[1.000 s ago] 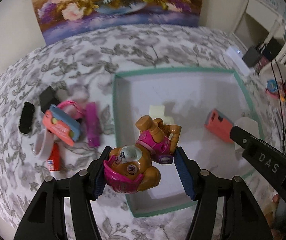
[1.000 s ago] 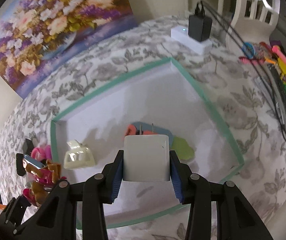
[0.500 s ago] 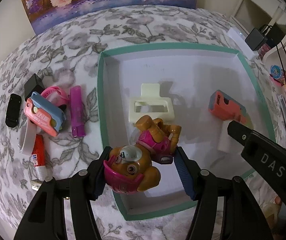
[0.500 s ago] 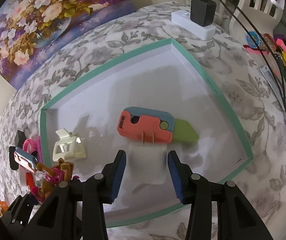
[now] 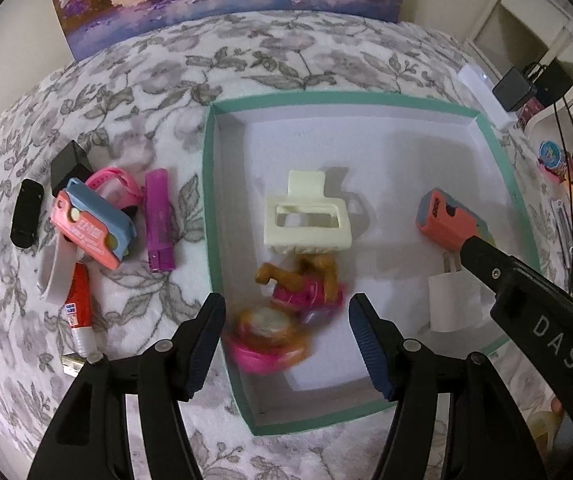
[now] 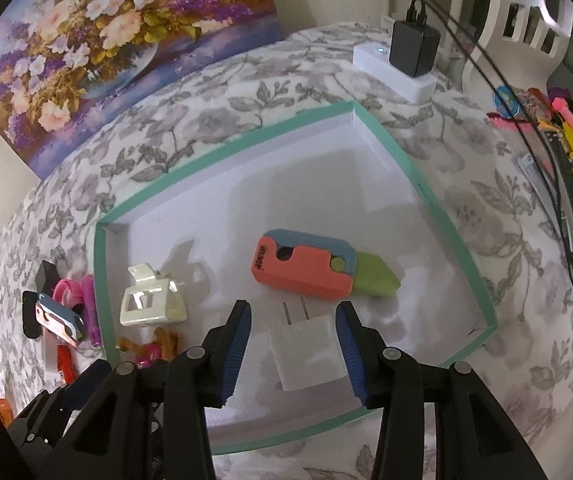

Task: Organize rigid objects
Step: 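Open right tool to release charger in tray while left tool carries toy dog, then open left tool to drop toy dog in tray while right tool withdraws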

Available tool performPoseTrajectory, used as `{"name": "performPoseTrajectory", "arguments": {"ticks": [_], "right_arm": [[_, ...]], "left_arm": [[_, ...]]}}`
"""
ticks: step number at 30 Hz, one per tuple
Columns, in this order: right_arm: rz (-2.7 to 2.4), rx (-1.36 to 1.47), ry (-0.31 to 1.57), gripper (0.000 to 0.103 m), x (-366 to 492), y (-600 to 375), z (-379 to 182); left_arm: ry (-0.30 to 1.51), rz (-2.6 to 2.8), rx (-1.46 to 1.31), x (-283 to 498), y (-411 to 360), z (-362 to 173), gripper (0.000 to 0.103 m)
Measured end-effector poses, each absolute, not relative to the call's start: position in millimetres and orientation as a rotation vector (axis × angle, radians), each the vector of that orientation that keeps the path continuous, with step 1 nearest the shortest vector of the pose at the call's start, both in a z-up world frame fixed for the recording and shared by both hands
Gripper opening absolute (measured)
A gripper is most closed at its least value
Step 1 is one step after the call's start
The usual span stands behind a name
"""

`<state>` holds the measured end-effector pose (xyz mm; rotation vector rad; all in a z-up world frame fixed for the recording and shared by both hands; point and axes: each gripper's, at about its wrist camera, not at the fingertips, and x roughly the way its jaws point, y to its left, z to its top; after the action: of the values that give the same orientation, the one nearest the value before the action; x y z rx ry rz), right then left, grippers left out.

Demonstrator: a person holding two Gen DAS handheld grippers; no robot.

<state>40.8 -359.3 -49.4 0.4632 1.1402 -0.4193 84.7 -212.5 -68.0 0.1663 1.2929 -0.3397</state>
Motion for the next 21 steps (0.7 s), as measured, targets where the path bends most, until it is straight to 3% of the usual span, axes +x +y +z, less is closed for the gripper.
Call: {"name": "performPoseTrajectory", "arguments": {"ticks": [14, 21], "right_arm": [[-0.404, 0.443, 1.127, 0.048, 42, -353, -44], [-0.382, 0.431, 1.142, 0.059, 46, -347, -47]], "left_arm": [[1.258, -0.199, 0.016, 106, -163, -50, 0.069], [1.273, -0.135, -0.022, 115, -142, -53, 0.071]]}}
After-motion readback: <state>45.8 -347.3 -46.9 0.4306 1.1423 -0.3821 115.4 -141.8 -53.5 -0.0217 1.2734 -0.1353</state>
